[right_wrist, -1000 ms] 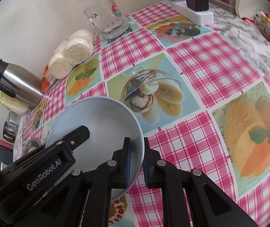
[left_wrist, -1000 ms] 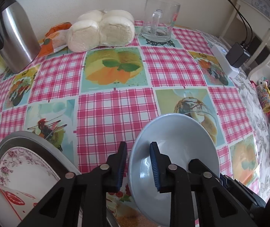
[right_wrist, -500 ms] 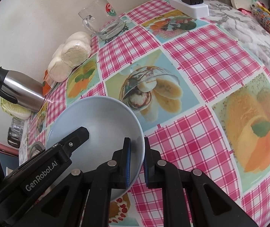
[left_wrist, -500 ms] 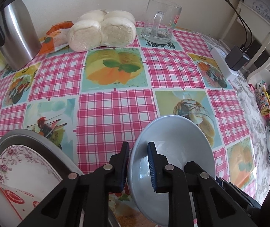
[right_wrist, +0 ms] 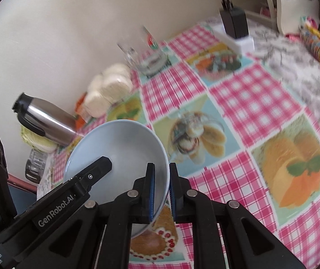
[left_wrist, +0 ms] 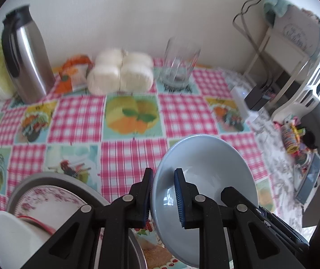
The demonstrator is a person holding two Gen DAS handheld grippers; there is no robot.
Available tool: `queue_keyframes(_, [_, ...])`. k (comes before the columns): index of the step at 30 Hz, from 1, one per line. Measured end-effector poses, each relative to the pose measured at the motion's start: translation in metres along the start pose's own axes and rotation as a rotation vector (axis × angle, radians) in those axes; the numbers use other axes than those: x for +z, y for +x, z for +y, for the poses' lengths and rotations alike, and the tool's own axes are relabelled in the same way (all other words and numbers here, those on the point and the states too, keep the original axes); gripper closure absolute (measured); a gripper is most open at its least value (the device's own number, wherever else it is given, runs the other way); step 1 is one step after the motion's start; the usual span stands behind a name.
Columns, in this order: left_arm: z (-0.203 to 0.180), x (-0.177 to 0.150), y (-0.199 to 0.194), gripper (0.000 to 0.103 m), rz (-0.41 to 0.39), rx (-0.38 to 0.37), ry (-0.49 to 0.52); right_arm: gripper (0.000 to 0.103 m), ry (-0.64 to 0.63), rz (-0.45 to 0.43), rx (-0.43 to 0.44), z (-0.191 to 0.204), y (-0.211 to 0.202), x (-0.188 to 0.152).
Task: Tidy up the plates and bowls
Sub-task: 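Lift the white round bowl and carry it over the steel basin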
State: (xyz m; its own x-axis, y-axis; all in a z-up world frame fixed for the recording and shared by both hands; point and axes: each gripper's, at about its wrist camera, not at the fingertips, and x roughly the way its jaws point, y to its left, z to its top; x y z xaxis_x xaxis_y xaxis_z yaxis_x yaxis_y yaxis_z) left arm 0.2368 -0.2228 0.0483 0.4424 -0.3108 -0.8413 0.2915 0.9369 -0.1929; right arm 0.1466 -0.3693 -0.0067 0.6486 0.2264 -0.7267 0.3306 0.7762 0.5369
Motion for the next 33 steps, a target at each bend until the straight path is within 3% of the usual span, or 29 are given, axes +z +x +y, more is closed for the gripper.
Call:
queue_keyframes(15, [0.012,0.007,-0.085,0.081,-0.165,-0.003,0.008,0.091,-0.071,-0.140,0.046,0.058,-0.064,0.001])
queue_keyframes(33, [0.085,-0.005,-0.126,0.081,-0.191,0.010,-0.139,0.091,-0.158,-0.096,0.116,0.123,-0.058,-0.029])
